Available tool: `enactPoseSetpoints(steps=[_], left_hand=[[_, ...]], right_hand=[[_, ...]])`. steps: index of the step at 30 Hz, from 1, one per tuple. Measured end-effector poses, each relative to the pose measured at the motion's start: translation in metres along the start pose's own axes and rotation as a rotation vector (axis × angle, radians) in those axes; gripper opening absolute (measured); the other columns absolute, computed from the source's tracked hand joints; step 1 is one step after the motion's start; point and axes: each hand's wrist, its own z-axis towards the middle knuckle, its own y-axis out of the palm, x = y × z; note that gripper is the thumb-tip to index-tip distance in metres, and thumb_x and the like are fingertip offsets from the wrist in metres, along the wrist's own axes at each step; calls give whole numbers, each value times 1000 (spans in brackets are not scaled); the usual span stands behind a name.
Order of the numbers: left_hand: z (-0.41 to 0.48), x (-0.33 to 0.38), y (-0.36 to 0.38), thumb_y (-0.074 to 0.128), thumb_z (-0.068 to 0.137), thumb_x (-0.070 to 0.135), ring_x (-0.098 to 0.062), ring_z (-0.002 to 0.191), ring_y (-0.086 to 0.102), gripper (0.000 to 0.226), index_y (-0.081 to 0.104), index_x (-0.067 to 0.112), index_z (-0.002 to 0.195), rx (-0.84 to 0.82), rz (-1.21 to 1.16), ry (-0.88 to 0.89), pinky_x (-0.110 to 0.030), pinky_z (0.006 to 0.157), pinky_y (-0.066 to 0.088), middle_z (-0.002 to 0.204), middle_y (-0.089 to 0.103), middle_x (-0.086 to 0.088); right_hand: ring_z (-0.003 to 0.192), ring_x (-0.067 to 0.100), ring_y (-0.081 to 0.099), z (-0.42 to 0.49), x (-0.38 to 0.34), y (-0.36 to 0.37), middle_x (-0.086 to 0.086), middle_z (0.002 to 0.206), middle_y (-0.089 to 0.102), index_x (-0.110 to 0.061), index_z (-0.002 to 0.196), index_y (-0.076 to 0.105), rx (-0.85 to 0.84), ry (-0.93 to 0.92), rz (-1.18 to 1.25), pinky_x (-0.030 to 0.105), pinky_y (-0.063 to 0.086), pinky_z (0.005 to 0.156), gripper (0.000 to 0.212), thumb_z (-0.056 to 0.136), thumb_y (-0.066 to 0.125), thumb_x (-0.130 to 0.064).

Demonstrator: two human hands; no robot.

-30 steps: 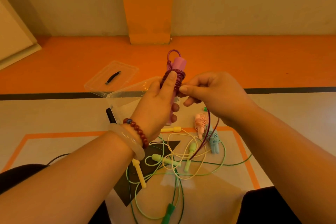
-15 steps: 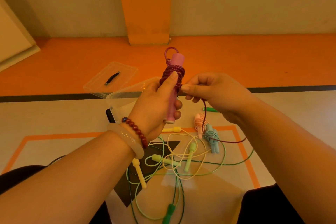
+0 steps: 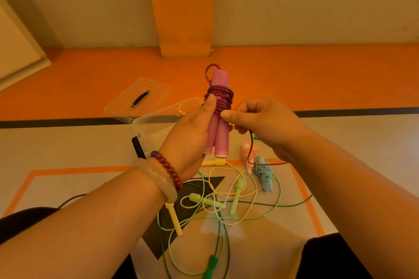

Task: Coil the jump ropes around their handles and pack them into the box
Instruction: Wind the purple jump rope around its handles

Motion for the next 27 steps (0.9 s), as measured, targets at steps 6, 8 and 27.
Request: enactPoseSetpoints(steps=[6, 8, 27], left_hand=[[0, -7, 0, 49, 96, 32, -20, 83, 72, 20, 58, 18, 107, -2, -39, 6, -34, 68, 59, 99, 70, -6], [1, -7, 0, 48, 98, 29, -22, 85, 71, 16, 59, 20, 104, 24, -35, 35, -34, 67, 58, 101, 69, -7], [12, -1, -13, 51, 79, 39, -18, 84, 71, 45, 59, 14, 116, -135, -200, -103, -26, 70, 58, 101, 72, -7]], right_hand=[[50, -2, 52, -1, 5, 7, -6, 57, 62, 8, 85, 64, 53, -27, -10, 11, 42, 50, 37, 78, 77, -26], [49, -3, 52, -1, 4, 8, -6, 59, 61, 8, 84, 64, 56, -31, -1, 11, 42, 50, 36, 77, 77, -25], [61, 1, 55, 3, -4, -22, 4, 79, 73, -8, 81, 69, -95, -21, -95, 14, 47, 58, 10, 82, 70, -18]])
